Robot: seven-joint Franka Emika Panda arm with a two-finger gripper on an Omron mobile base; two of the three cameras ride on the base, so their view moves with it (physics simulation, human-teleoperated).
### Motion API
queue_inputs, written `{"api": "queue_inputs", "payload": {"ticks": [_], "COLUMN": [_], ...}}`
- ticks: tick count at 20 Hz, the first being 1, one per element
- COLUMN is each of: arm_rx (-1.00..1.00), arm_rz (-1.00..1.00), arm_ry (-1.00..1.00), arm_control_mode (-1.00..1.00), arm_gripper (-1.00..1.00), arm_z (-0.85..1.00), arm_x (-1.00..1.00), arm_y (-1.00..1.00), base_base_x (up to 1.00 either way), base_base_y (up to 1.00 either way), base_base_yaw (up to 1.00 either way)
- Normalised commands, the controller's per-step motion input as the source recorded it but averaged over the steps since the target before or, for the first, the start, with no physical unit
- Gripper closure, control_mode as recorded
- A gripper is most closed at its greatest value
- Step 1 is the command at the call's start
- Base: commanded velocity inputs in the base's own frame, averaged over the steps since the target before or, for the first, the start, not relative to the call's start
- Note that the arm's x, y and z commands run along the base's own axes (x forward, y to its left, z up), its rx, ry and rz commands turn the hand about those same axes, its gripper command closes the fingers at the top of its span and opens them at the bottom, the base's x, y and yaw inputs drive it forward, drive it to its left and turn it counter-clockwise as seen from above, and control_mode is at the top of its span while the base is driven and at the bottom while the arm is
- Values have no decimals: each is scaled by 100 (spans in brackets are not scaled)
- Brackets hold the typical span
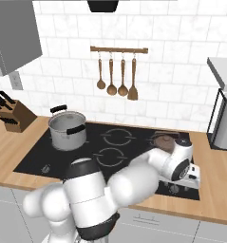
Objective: Pick the kettle from the counter and place it on a stove burner. Then turn the burner on.
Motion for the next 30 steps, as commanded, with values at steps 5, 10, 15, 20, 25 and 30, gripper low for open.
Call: {"api": "queue_inputs", "payload": {"ticks": [5,10,15,20,25,30], "arm_rx": [0,0,-20,-29,-24,-18], "arm_rz": [0,1,25,51,60,59], "arm_ry": [0,-2,-12,-21,-26,-26], "arm_control_mode": [-100,-100,-100,-100,-100,-100], "arm_gripper": [100,100,100,100,100,100], "arm_z": [0,0,-2,1,11,23], "arm_x": [0,-2,-21,-25,-9,-3], "arm_y": [0,0,12,19,10,2], "base_base_x": [0,0,0,0,0,0], "base_base_y": [0,0,0,0,0,0], "base_base_yaw": [0,0,0,0,0,0]}}
